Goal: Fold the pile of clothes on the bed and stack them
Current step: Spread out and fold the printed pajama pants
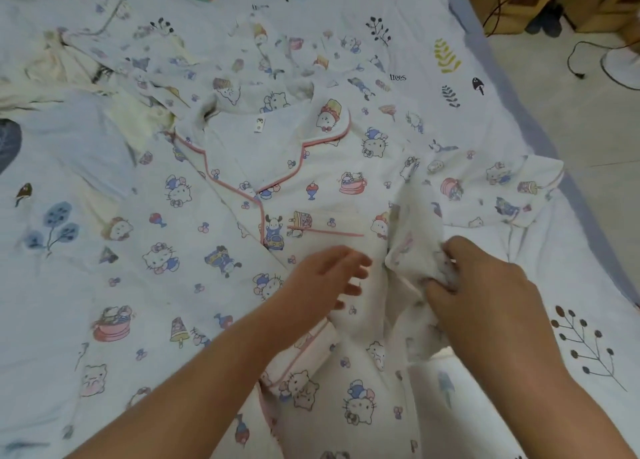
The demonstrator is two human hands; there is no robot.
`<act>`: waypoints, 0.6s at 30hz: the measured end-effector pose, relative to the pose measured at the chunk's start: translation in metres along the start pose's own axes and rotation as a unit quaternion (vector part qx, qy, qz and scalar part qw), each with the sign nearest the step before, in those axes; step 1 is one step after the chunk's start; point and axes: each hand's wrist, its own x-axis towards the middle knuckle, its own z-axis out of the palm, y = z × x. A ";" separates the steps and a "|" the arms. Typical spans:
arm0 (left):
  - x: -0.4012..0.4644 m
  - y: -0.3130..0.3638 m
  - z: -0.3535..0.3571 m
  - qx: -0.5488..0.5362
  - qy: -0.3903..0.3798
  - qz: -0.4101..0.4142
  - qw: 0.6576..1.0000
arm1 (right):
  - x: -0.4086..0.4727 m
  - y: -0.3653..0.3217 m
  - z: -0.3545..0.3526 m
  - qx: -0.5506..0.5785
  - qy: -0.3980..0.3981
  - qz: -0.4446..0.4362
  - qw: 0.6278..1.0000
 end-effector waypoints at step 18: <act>-0.028 -0.095 -0.136 0.292 0.163 -0.270 0.903 | 0.016 -0.058 0.090 0.238 -0.151 -0.027 0.959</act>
